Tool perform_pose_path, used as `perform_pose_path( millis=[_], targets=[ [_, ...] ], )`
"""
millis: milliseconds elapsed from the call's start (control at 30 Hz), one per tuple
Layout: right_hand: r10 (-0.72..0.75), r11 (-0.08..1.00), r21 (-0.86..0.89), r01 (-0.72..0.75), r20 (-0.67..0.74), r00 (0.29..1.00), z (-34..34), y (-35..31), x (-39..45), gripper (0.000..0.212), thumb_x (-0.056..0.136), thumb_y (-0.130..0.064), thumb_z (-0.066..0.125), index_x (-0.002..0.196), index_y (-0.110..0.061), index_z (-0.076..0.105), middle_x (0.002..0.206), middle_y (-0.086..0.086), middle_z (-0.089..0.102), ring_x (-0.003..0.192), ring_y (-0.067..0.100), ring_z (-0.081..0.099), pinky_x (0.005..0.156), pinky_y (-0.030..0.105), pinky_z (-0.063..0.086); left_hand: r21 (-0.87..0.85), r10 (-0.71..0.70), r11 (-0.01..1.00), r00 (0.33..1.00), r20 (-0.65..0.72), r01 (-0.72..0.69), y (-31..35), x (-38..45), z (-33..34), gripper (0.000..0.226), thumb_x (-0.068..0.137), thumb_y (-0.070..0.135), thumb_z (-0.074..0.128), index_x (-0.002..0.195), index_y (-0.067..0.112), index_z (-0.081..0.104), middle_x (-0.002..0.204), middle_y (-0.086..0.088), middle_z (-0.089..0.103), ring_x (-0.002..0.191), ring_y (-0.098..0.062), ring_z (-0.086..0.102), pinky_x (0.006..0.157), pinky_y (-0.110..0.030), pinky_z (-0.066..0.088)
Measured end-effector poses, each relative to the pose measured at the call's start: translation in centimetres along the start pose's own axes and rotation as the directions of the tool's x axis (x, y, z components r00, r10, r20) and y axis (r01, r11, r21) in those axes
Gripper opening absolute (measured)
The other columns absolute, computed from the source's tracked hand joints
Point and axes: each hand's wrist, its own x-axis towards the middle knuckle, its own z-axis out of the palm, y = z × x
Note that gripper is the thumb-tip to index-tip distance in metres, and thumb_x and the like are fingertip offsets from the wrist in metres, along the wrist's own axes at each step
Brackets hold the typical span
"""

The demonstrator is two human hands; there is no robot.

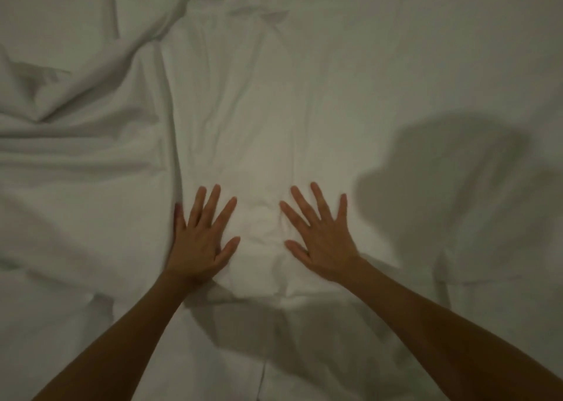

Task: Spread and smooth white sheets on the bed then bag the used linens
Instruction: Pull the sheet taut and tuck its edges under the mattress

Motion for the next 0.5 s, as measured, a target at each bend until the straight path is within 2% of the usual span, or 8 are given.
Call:
perform_pose_path(
  millis=[100,200,267,300,367,433,467,500],
  targets=[
    [-0.051,0.998,0.031,0.05,0.054,0.997,0.6,-2.1,-3.3,0.069,0.094,-0.059,0.029,0.153,-0.025,0.022,0.162,0.007,0.012,0.148,0.037,0.008,0.108,0.07,0.004,-0.004,-0.003,1.0,0.997,0.071,0.004,0.9,-2.7,0.4,0.077,0.089,0.064,0.027,0.155,0.031,0.004,0.163,-0.004,-0.01,0.149,-0.027,-0.011,0.113,-0.063,0.005],
    [-0.07,0.996,0.052,0.066,0.074,0.995,1.2,-3.7,-6.8,0.068,0.094,-0.059,0.028,0.153,-0.025,0.024,0.161,0.007,0.013,0.148,0.035,0.01,0.109,0.069,0.004,-0.018,-0.007,1.0,0.994,0.112,0.009,2.4,-4.8,0.7,0.088,0.083,0.068,0.03,0.152,0.034,-0.011,0.16,-0.003,-0.022,0.146,-0.026,-0.023,0.112,-0.06,-0.008],
    [-0.081,0.996,0.056,0.076,0.1,0.992,0.8,-4.5,-7.9,0.069,0.091,-0.058,0.03,0.151,-0.025,0.028,0.16,0.007,0.018,0.147,0.035,0.015,0.108,0.069,0.008,0.005,0.052,0.999,0.991,0.126,-0.053,3.7,-5.7,0.7,0.095,0.08,0.071,0.034,0.15,0.032,-0.016,0.159,-0.004,-0.023,0.145,-0.022,-0.026,0.113,-0.059,-0.01],
    [-0.093,0.994,0.058,0.087,0.11,0.99,0.3,-4.5,-8.1,0.069,0.088,-0.057,0.032,0.149,-0.024,0.033,0.159,0.007,0.024,0.146,0.034,0.02,0.107,0.068,0.013,0.04,0.108,0.993,0.986,0.127,-0.114,4.5,-6.1,0.5,0.1,0.078,0.07,0.043,0.152,0.029,-0.011,0.161,-0.006,-0.016,0.147,-0.022,-0.02,0.113,-0.059,-0.006],
    [-0.093,0.983,0.167,0.079,0.079,0.993,-1.2,-4.4,-8.4,0.06,0.085,-0.048,0.035,0.135,-0.02,0.053,0.148,0.007,0.044,0.138,0.031,0.039,0.105,0.06,0.028,0.113,0.211,0.968,0.971,0.113,-0.224,6.6,-6.4,0.1,0.107,0.065,0.061,0.068,0.151,0.022,0.018,0.16,-0.014,0.018,0.147,-0.029,0.013,0.112,-0.061,0.013],
    [0.085,0.858,0.505,-0.09,0.033,0.996,-3.0,-4.0,-9.4,0.038,0.088,-0.034,0.044,0.107,-0.014,0.07,0.116,0.006,0.066,0.11,0.025,0.062,0.098,0.041,0.045,0.127,0.229,0.965,0.973,0.024,-0.23,8.8,-6.4,0.1,0.093,0.05,0.042,0.083,0.131,0.016,0.046,0.135,-0.017,0.053,0.123,-0.035,0.05,0.097,-0.06,0.041],
    [0.237,0.717,0.655,-0.24,0.095,0.967,-3.7,-3.6,-10.1,0.027,0.089,-0.028,0.051,0.092,-0.012,0.072,0.097,0.005,0.07,0.092,0.021,0.066,0.087,0.035,0.052,0.15,0.208,0.968,0.978,-0.02,-0.203,9.7,-6.2,0.2,0.083,0.044,0.031,0.085,0.118,0.014,0.052,0.117,-0.016,0.059,0.105,-0.035,0.057,0.084,-0.054,0.05],
    [0.403,0.53,0.752,-0.392,0.183,0.897,-4.3,-2.9,-10.9,0.023,0.091,-0.024,0.057,0.083,-0.009,0.072,0.08,0.004,0.07,0.076,0.017,0.067,0.074,0.035,0.054,0.18,0.186,0.968,0.981,-0.048,-0.175,10.5,-6.1,0.2,0.073,0.041,0.023,0.086,0.107,0.011,0.056,0.102,-0.015,0.061,0.089,-0.033,0.059,0.07,-0.046,0.051]
  ],
)
